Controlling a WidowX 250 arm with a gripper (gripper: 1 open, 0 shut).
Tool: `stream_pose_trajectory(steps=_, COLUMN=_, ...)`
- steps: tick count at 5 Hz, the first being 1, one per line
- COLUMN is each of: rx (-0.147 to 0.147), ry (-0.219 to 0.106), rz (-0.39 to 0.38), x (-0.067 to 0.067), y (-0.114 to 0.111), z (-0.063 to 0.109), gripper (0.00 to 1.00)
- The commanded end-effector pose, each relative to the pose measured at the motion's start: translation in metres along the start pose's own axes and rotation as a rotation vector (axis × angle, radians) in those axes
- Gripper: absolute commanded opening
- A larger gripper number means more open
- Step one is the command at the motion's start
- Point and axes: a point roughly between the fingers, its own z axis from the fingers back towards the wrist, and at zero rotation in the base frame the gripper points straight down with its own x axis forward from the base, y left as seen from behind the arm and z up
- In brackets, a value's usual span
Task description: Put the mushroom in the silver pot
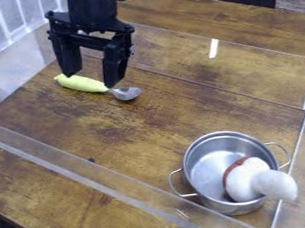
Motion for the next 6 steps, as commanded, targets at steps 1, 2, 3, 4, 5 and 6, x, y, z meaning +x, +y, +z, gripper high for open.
stream_pose_trajectory(steps=1, rx=0.010, ry=-0.026, rz=0.003, x=0.003, y=-0.007, z=0.011, gripper=1.00)
stream_pose_trajectory(steps=2, rx=0.013, ry=-0.005, rz=0.015, x=0.002, y=-0.013, z=0.009, gripper=1.00)
stream_pose_trajectory(steps=3, rx=0.015, ry=0.007, rz=0.019, x=-0.007, y=-0.008, z=0.011, gripper=1.00)
stream_pose_trajectory(steps=4, rx=0.013, ry=0.012, rz=0.017, x=-0.018, y=-0.005, z=0.016, gripper=1.00)
stream_pose_trajectory(steps=5, rx=0.002, ry=0.011, rz=0.033, x=-0.021, y=-0.020, z=0.020, gripper=1.00)
stream_pose_trajectory(steps=6, rx=-0.001, ry=0.017, rz=0.059, x=-0.023, y=-0.015, z=0.018, gripper=1.00)
